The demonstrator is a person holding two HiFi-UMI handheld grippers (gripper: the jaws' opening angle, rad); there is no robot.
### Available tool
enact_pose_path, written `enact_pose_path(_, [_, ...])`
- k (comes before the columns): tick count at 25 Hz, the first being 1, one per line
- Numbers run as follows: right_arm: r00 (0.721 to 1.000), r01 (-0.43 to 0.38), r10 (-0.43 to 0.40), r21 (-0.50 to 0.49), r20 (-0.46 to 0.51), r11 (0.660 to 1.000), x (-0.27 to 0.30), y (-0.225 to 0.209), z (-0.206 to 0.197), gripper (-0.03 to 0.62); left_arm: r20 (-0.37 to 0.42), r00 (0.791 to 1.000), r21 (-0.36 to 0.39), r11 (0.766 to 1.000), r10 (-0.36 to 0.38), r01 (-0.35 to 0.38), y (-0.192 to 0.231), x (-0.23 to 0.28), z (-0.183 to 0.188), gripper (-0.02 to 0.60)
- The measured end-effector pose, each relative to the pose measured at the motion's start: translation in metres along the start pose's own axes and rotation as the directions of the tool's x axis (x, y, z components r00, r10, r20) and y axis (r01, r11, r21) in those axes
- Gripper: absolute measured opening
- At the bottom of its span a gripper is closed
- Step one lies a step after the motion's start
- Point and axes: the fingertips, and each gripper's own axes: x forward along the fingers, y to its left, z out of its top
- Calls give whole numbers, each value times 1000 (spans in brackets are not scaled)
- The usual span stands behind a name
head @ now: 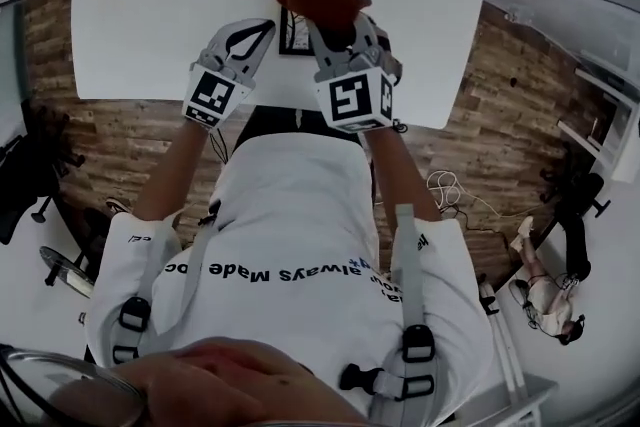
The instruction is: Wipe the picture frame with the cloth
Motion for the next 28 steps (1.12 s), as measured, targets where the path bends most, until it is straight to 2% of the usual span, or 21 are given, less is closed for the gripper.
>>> enact_pose_path(6, [988, -65, 54, -68, -141, 996, 57, 21, -71, 20, -127, 990, 18, 998, -60, 63, -13, 37, -77, 2])
enact_pose_path(13, [949, -151, 100, -153, -299, 977, 116, 38, -143, 20, -244, 965, -2, 995, -95, 98, -25, 65, -150, 2])
enact_pose_path(17, [919, -225, 129, -229, -372, 947, 143, 49, -166, 20, -267, 960, 10, 996, -86, 92, -22, 73, -165, 2])
enact_pose_path(20, [893, -289, 166, -249, -419, 924, 151, 58, -181, 20, -259, 962, -1, 996, -87, 90, -25, 75, -166, 2])
enact_pose_path(28, [869, -335, 202, -236, -452, 912, 141, 68, -180, 20, -252, 964, -2, 997, -78, 81, -27, 73, -163, 2])
